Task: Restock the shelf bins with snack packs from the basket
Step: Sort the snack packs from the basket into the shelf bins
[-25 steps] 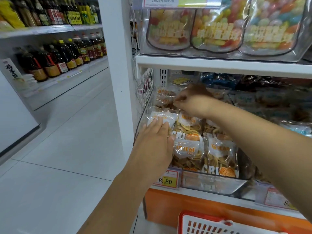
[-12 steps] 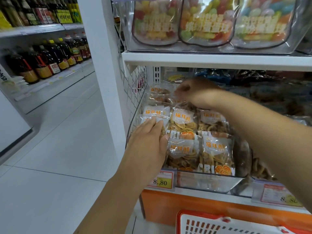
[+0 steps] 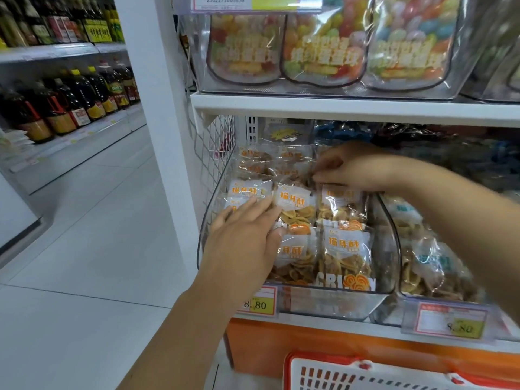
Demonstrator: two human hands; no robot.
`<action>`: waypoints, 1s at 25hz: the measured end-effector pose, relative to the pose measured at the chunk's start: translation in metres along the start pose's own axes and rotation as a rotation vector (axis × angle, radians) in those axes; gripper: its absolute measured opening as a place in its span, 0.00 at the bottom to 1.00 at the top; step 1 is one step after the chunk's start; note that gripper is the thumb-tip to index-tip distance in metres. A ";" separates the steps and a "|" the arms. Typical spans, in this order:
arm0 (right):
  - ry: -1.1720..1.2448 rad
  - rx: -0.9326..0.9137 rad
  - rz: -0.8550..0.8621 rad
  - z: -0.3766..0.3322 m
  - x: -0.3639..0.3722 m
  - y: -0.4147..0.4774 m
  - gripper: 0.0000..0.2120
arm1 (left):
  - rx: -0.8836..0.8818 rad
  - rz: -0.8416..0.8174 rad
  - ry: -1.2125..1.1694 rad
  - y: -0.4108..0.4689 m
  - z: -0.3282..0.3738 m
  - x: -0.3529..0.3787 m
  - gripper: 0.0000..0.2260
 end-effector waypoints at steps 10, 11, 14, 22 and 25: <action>-0.110 -0.011 0.024 0.036 -0.013 -0.021 0.08 | -0.024 -0.004 -0.094 0.013 0.002 0.007 0.19; -0.064 0.008 0.111 0.038 -0.020 -0.020 0.09 | -0.034 0.003 -0.114 0.013 0.002 0.007 0.19; -0.120 0.066 0.270 0.051 -0.025 -0.002 0.10 | -0.041 0.035 -0.131 0.016 0.005 0.004 0.19; -0.077 0.103 0.316 0.061 -0.008 0.024 0.07 | -0.039 0.005 -0.095 0.028 0.012 0.012 0.20; -0.056 0.144 0.417 0.064 -0.011 0.026 0.08 | -0.052 0.004 -0.074 0.029 0.010 0.012 0.20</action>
Point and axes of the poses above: each hand's wrist, its own y-axis towards the middle knuckle, its own x-axis out of the palm, z = x × y, the point moved 4 cm from there along y, towards the middle knuckle, and after that the axes turned 3 degrees about z, right-handed, at the moved point
